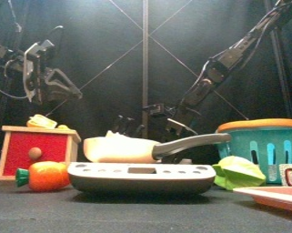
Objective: Grab corn husk
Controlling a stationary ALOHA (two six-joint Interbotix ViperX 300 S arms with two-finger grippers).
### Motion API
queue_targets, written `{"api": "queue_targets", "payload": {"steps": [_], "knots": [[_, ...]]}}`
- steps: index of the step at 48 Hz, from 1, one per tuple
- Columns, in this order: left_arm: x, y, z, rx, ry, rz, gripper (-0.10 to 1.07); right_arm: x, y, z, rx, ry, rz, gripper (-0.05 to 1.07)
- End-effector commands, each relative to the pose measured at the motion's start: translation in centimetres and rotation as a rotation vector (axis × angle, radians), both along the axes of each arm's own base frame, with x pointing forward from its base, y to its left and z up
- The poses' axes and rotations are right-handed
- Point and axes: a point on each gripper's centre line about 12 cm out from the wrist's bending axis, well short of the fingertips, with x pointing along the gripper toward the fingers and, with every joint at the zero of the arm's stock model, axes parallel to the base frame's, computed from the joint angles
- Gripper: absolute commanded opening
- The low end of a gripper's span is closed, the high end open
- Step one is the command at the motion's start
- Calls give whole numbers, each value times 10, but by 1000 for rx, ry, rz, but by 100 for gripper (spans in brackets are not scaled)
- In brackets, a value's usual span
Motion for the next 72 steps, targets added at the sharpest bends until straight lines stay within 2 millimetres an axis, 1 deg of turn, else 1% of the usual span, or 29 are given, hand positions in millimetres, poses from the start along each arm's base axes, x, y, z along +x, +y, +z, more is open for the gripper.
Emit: {"api": "queue_targets", "payload": {"steps": [1, 6, 13, 20, 27, 34, 38, 41, 47, 52, 57, 62, 72], "knots": [[2, 1, 4, 7, -14, 0, 50, 2, -3, 8, -13, -23, 0, 92], [2, 1, 4, 6, -14, 1, 50, 2, -6, -2, -8, -1, -4, 91], [2, 1, 4, 7, -12, -1, 50, 1, -8, -9, -2, 16, -7, 91], [2, 1, 4, 5, -13, 1, 49, -1, -8, -14, 3, 29, -8, 87], [2, 1, 4, 5, -13, 1, 49, -3, -7, -16, 11, 40, -12, 76], [2, 1, 4, 6, -14, 1, 49, -3, -7, -15, 12, 45, -14, 61], [2, 1, 4, 7, -14, -1, 50, -2, -6, -10, 13, 39, -17, 55], [2, 1, 4, 5, -11, 0, 49, -1, -5, -3, 15, 28, -21, 52], [2, 1, 4, 5, -13, 0, 50, 0, -3, 16, 6, 3, -21, 52], [2, 1, 4, 6, -11, -1, 49, 1, 5, 33, 0, -24, -9, 52], [2, 0, 5, 10, -13, -5, 50, 1, 10, 44, 1, -52, -5, 52], [2, -1, 6, 10, -18, -8, 50, 1, 11, 49, 2, -68, -7, 51], [0, -2, 8, 14, -29, -10, 49, 1, 12, 49, 17, -72, -18, 51]]}}
